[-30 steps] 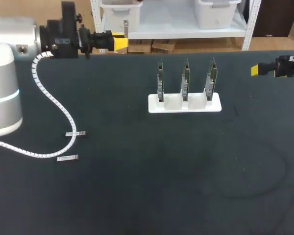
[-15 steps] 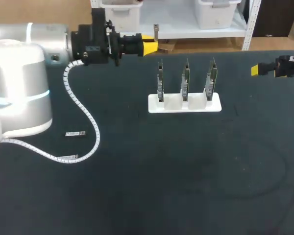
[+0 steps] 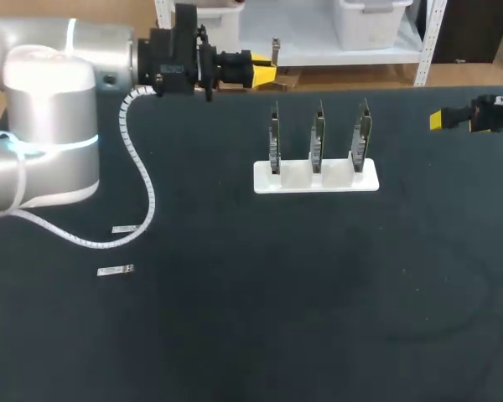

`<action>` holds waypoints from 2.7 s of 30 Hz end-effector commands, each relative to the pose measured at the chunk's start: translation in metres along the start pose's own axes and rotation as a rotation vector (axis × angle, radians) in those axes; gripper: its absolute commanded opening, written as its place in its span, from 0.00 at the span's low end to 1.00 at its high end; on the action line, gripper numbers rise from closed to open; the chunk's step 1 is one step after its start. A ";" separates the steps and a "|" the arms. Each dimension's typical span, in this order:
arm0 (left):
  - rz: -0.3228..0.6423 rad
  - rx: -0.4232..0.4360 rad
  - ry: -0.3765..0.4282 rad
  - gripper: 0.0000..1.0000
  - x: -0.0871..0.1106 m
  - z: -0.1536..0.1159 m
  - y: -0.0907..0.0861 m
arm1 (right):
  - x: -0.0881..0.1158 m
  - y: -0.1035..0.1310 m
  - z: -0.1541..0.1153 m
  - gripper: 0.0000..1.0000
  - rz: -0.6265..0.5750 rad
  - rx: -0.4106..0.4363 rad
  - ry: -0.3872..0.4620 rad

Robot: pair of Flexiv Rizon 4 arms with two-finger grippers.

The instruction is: Pick up the optical module with the left hand, and insert it into the network port with the right hand.

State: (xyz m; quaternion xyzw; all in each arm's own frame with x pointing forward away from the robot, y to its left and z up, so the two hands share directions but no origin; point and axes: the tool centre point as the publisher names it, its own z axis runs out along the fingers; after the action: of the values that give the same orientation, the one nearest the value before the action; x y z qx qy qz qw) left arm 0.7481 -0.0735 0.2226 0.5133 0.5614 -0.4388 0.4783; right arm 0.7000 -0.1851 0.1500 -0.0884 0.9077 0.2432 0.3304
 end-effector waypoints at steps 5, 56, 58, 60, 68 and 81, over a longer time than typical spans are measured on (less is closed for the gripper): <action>-0.019 0.051 0.002 0.00 0.013 0.000 0.003 | 0.000 0.000 0.000 1.00 0.000 0.000 0.000; -0.119 0.039 0.023 0.00 0.042 0.012 0.010 | 0.000 0.000 0.000 1.00 0.000 0.000 0.000; -0.117 0.038 0.022 0.00 0.042 0.012 0.010 | 0.000 0.000 0.000 1.00 0.000 0.000 0.000; -0.122 0.035 0.017 0.00 0.041 0.012 0.010 | 0.000 0.000 0.000 1.00 0.000 0.000 0.000; -0.114 0.037 0.022 0.00 0.039 0.013 0.008 | 0.000 0.000 0.000 1.00 0.000 0.000 0.000; -0.155 0.022 -0.001 0.00 0.036 0.015 0.010 | 0.000 0.000 0.000 1.00 0.000 0.000 0.000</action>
State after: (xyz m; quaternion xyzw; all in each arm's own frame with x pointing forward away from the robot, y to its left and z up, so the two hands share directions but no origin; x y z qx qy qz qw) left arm 0.7597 -0.0814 0.1855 0.4745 0.5936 -0.4814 0.4368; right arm 0.7000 -0.1851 0.1500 -0.0885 0.9077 0.2432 0.3304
